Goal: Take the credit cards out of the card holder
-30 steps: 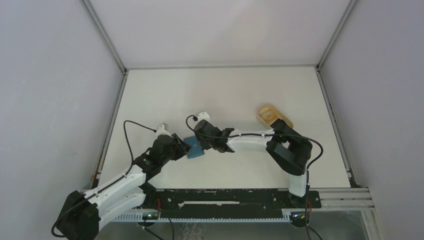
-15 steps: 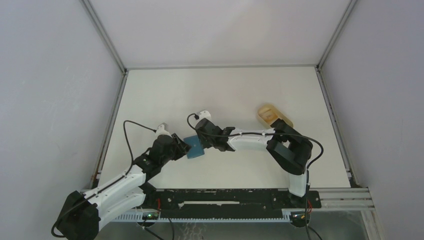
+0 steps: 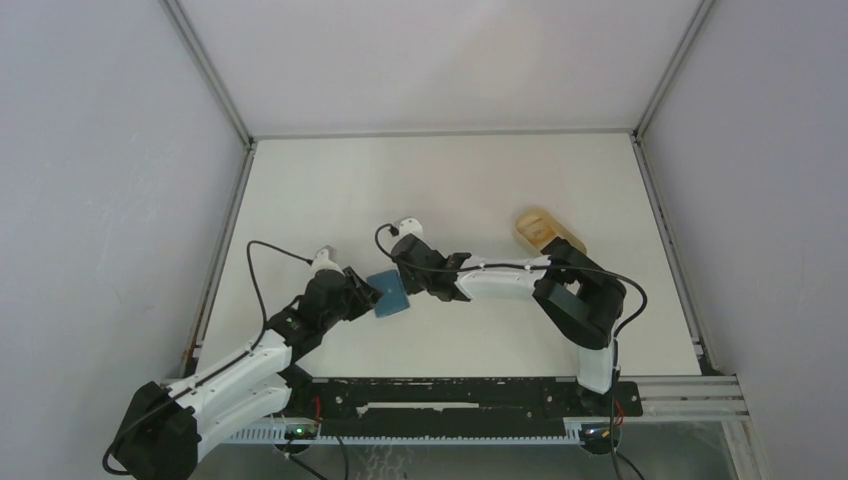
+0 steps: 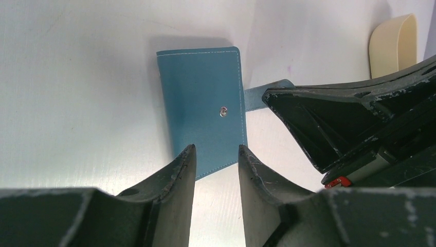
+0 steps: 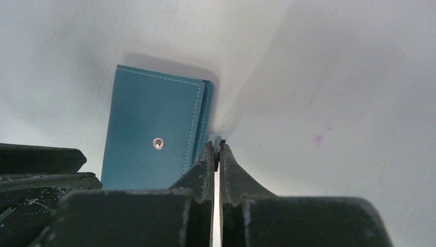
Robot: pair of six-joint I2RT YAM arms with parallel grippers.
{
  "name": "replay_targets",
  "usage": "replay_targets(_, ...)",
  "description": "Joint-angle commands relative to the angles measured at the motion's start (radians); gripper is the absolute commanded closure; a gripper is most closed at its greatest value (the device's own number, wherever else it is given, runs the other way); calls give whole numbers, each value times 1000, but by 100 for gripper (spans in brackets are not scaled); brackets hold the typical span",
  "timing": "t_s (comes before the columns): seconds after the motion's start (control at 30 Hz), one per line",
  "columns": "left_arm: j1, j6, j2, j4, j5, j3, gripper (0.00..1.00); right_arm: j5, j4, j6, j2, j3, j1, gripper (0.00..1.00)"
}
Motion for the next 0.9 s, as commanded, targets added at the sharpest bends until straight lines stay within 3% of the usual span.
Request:
replay_targets(0.0, -1, 22, -12, 9, -15, 28, 60, 21, 40, 4, -9, 35, -15, 100)
replay_targets(0.53, 10, 9, 10, 65, 31, 21, 49, -26, 23, 35, -139, -27, -50, 100)
replay_targets(0.87, 19, -8, 9, 114, 79, 19, 32, -35, 11, 32, -176, -40, -47, 100)
